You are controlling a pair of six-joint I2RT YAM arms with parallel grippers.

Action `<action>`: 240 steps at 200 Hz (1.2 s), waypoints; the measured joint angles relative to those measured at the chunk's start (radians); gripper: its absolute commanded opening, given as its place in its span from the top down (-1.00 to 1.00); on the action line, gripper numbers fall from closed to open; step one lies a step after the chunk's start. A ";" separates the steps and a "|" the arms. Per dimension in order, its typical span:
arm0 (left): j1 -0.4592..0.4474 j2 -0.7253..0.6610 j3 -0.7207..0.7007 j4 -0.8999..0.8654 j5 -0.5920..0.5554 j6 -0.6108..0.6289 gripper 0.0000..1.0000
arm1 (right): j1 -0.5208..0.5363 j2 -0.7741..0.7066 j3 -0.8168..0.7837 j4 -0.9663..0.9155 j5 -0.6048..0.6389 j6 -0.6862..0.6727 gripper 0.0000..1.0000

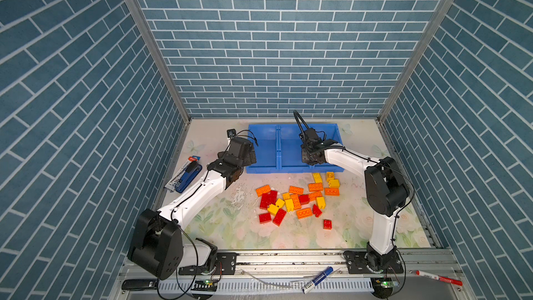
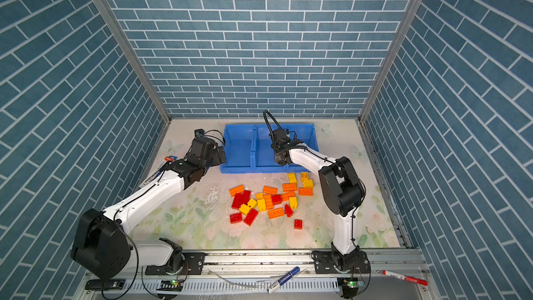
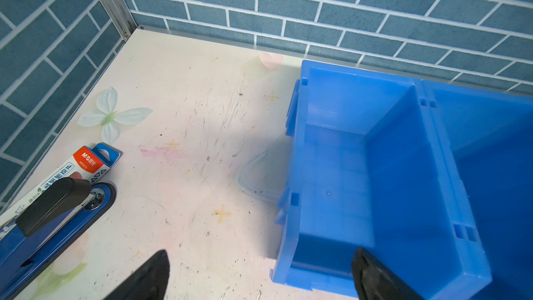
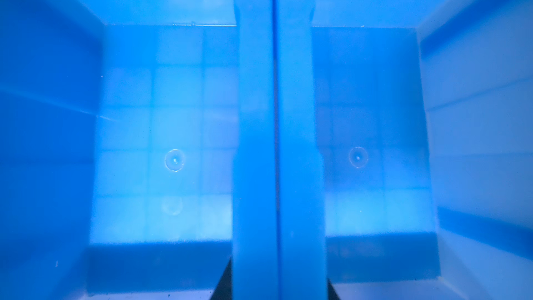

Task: Sort the legos into containers by color
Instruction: Move the container to the top-center of the table, then pick up the lego from the middle-right of the table.

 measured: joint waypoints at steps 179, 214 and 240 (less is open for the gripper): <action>0.007 0.192 0.069 -0.143 0.035 0.000 -0.99 | -0.135 -0.388 -0.371 -0.121 -0.100 -0.035 -0.29; 0.018 0.200 0.086 -0.149 0.019 0.003 -0.99 | -0.134 -0.325 -0.379 -0.116 -0.116 -0.064 -0.14; 0.027 0.230 0.113 -0.146 -0.013 0.018 -0.99 | -0.134 -0.262 -0.378 -0.103 -0.106 -0.066 -0.05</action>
